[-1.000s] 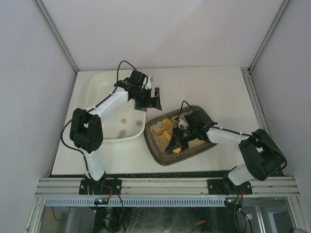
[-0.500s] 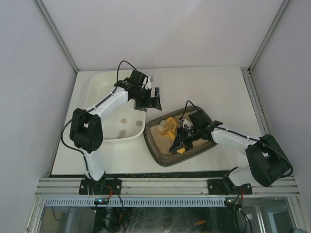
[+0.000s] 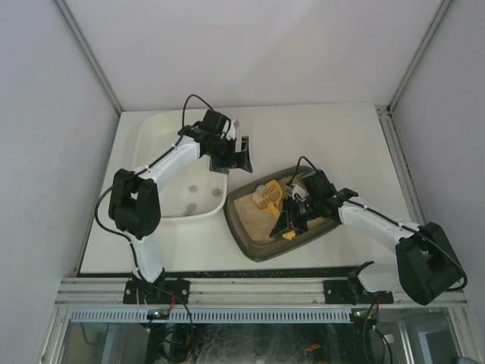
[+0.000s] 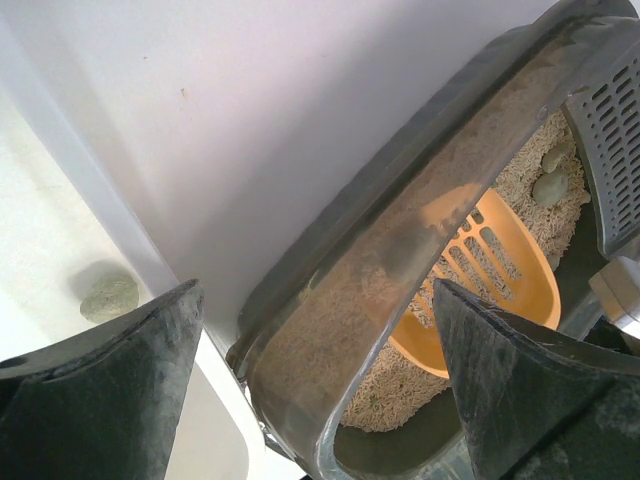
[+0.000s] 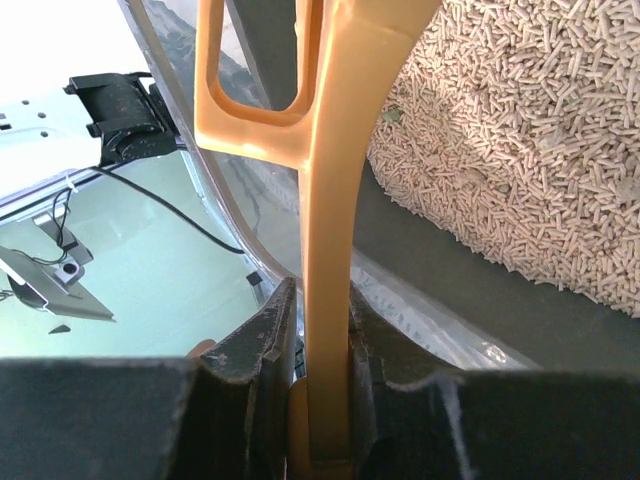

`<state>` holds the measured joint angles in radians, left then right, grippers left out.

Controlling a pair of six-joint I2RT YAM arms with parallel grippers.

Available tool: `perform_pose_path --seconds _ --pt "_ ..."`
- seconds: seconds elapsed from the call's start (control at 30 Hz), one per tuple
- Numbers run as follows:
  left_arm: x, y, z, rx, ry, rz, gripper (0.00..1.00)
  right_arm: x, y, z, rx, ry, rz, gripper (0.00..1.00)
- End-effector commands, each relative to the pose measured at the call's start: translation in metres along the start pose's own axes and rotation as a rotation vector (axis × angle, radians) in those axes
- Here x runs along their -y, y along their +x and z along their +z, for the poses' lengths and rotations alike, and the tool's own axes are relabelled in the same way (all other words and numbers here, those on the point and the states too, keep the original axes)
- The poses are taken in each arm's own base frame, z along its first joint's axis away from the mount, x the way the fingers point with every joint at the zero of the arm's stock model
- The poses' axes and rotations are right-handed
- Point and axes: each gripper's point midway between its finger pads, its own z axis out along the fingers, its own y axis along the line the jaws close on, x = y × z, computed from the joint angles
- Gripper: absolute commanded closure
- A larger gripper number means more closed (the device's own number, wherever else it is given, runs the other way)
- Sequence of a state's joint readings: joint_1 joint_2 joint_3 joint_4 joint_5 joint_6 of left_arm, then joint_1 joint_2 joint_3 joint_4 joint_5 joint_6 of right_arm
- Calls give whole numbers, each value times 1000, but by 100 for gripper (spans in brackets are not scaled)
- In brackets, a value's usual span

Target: Clean the litter box

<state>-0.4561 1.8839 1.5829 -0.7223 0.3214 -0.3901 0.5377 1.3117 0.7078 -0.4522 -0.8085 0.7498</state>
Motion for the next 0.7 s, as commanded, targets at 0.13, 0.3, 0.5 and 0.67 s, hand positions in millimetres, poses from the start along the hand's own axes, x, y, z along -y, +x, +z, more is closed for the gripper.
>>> perform_pose_path --seconds 0.13,0.3,0.5,0.67 --pt "4 -4 -16 49 0 27 0 -1 19 -15 -15 5 -13 100" --pt "2 -1 -14 45 -1 27 0 -5 24 -24 22 10 -40 100" --pt "5 -8 -24 80 -4 73 0 -4 33 -31 94 -27 -69 100" --pt "3 -18 -40 140 -39 125 0 -2 38 -30 152 -70 -100 100"
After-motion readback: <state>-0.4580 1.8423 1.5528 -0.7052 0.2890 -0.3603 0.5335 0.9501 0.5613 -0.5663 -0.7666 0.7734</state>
